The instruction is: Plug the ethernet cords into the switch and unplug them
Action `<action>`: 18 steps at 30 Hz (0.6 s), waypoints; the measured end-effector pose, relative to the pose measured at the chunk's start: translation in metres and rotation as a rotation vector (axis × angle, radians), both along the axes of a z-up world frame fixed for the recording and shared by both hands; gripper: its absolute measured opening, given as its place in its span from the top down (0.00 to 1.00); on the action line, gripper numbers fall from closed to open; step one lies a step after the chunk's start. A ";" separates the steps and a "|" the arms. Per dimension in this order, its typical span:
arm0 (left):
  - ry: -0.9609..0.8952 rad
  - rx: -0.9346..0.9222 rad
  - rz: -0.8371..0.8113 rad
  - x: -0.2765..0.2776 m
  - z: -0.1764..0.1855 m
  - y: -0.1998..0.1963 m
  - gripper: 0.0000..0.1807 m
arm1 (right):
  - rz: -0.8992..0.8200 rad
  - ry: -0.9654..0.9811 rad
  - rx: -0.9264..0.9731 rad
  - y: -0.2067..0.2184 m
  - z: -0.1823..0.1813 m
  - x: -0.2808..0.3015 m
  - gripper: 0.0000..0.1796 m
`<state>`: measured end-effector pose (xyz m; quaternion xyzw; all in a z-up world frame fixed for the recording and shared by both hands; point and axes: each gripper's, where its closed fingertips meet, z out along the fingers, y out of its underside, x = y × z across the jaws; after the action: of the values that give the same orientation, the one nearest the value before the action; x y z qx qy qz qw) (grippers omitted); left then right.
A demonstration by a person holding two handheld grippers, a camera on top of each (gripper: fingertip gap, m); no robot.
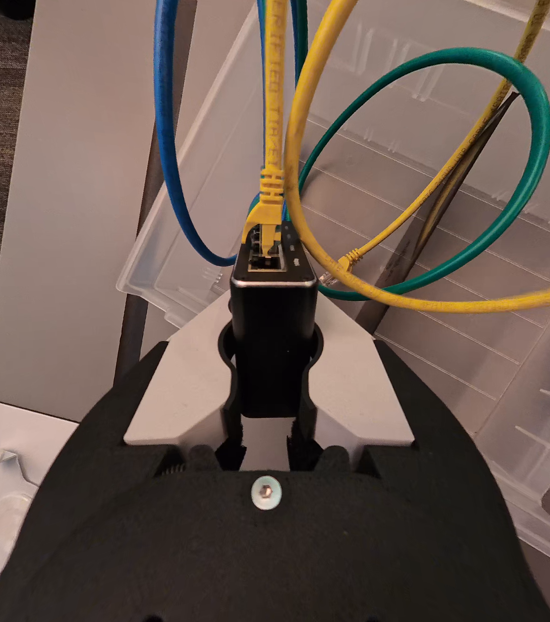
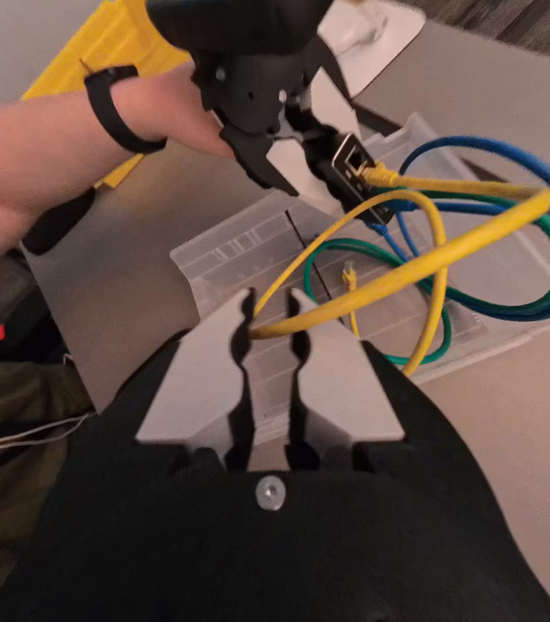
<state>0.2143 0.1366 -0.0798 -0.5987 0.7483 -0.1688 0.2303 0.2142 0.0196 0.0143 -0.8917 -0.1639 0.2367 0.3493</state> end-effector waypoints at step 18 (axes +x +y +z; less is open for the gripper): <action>-0.333 -0.398 0.016 -0.015 0.094 -0.016 0.71 | 0.129 -0.688 -0.105 0.026 -0.105 0.086 0.98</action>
<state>0.1993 0.1210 0.0141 -0.6020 0.6476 -0.4070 0.2294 0.3003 0.0458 -0.0911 -0.9238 -0.3156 -0.0477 0.2116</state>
